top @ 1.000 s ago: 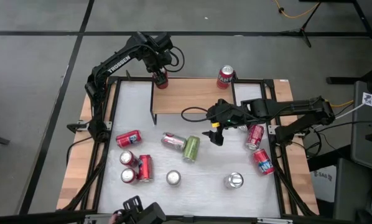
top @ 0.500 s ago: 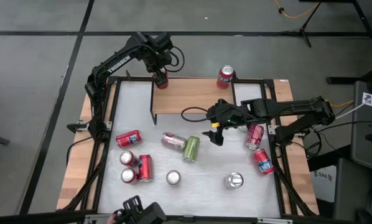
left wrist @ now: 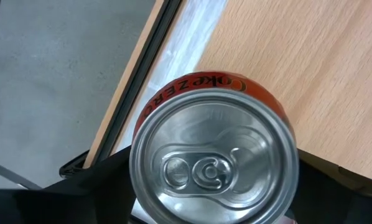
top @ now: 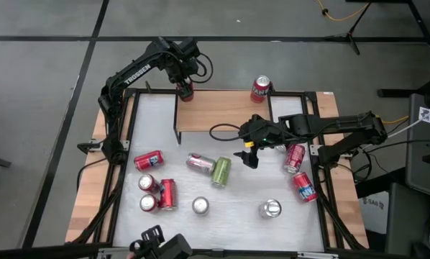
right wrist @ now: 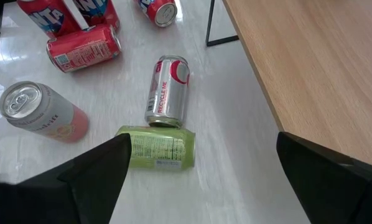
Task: Place canned beverage on shelf
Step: Put the red black soda can on the shelf, then put the orange white soda can on the shelf
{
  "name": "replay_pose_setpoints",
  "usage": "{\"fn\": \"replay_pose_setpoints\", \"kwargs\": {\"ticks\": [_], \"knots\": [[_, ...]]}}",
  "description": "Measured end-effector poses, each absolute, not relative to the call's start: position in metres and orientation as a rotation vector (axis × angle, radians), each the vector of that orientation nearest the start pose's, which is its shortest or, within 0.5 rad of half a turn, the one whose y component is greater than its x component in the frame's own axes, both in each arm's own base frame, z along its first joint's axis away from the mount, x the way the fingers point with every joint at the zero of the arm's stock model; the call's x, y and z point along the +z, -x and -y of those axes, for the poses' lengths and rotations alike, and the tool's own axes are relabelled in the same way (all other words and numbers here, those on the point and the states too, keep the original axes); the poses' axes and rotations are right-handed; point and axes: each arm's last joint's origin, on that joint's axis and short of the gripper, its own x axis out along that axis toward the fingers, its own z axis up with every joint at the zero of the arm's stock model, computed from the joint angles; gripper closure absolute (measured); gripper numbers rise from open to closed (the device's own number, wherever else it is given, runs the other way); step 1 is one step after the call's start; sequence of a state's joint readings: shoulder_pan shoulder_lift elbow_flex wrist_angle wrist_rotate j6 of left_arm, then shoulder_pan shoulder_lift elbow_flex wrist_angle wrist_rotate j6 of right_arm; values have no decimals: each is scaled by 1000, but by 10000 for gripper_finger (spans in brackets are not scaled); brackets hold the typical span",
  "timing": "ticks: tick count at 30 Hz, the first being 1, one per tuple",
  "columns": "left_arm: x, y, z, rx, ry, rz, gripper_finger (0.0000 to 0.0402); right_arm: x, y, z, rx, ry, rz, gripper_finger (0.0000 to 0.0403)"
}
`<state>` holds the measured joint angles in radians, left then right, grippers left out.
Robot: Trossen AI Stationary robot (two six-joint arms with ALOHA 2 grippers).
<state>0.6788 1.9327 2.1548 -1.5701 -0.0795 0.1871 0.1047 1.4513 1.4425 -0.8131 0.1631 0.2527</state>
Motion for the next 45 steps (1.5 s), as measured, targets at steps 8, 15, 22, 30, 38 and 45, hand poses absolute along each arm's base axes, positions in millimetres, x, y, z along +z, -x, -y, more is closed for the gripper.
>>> {"fn": "replay_pose_setpoints", "kwargs": {"ticks": [8, 15, 22, 30, 38, 45], "knots": [[369, -279, -228, 517, 246, -1366, 11, 353, -298, -27, -157, -129, -801, 13], [369, -280, -227, 512, 239, -1365, 5, 353, -298, -27, -157, -129, -801, 13], [385, -270, -219, 522, 222, -1322, 5, 353, -299, -27, -158, -129, -801, 13], [419, -244, -198, 553, 186, -1220, 5, 353, -298, -27, -158, -129, -801, 13], [461, -198, -157, 516, 234, -1010, 5, 353, -299, -27, -158, -129, -802, 13], [437, -148, -96, 506, 243, -778, 5, 353, -298, -27, -157, -128, -802, 13]]}}
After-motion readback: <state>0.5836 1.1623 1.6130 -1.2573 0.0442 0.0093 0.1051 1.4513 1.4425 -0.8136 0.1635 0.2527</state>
